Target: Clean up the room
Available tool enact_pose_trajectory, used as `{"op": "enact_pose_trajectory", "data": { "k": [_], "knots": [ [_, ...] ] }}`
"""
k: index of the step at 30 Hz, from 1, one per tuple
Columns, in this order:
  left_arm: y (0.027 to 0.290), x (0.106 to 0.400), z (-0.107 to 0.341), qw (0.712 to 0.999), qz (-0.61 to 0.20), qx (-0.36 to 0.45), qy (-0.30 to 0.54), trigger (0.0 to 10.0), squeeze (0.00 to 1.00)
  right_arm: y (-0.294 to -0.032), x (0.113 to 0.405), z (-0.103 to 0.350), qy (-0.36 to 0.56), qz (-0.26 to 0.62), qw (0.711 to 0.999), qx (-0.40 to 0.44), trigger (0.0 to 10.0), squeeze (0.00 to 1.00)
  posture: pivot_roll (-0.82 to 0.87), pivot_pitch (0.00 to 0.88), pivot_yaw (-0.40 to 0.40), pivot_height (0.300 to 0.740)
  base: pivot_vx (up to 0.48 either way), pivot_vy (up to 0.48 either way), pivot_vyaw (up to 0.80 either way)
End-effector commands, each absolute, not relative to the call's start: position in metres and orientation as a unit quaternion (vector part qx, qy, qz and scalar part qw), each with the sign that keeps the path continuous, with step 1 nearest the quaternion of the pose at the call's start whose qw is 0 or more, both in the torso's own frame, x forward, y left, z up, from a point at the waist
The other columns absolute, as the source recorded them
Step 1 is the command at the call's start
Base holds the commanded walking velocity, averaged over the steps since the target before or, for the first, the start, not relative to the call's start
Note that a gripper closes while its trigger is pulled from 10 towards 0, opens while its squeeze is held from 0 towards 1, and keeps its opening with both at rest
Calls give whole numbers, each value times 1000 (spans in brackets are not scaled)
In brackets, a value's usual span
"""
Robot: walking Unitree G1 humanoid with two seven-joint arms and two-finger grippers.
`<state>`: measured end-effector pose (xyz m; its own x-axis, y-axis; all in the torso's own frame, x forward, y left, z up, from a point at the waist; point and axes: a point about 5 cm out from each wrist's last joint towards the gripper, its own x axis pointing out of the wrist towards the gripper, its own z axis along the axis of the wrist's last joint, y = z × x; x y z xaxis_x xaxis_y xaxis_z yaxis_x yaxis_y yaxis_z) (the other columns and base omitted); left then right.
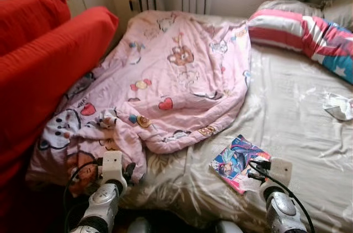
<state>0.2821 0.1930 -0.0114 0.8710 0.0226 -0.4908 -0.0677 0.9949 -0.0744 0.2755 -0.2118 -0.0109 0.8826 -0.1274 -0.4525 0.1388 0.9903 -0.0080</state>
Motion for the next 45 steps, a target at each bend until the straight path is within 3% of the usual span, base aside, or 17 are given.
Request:
{"op": "enact_pose_trajectory", "data": {
  "k": [1, 5, 10, 23, 30, 41, 45],
  "knots": [
    [197, 280, -14, 961, 39, -61, 267, 10000, 0, -208, 274, -14, 248, -52, 967, 3, 10000, 0, -34, 0, 16, 652, 0, 0, 0],
    [197, 273, -22, 953, 52, -76, 290, 10000, 0, -200, 261, -29, 299, -12, 953, -46, 10000, 0, -28, 0, 12, 652, 0, 0, 0],
    [192, 261, -33, 946, 21, -19, 323, 10000, 0, -198, 242, -46, 341, -28, 939, -24, 10000, 0, -30, 0, 10, 652, 0, 0, 0],
    [198, 231, -56, 912, 43, 1, 407, 10000, 0, -197, 218, -63, 403, -27, 915, -9, 10000, 0, -26, 0, 4, 652, 0, 0, 0],
    [202, 209, -70, 892, 64, 3, 448, 10000, 0, -197, 216, -65, 411, -26, 911, -10, 10000, 0, -18, 0, -10, 652, 0, 0, 0],
    [229, 179, -80, 875, 96, -2, 474, 10000, 0, -200, 224, -60, 402, -29, 915, -7, 10000, 0, 9, 0, -44, 652, 0, 0, 0],
    [238, 166, -83, 869, 102, 0, 484, 10000, 0, -199, 223, -60, 405, -30, 914, -8, 10000, 0, 2, 0, -42, 675, 0, 0, 0]
  ]
}}
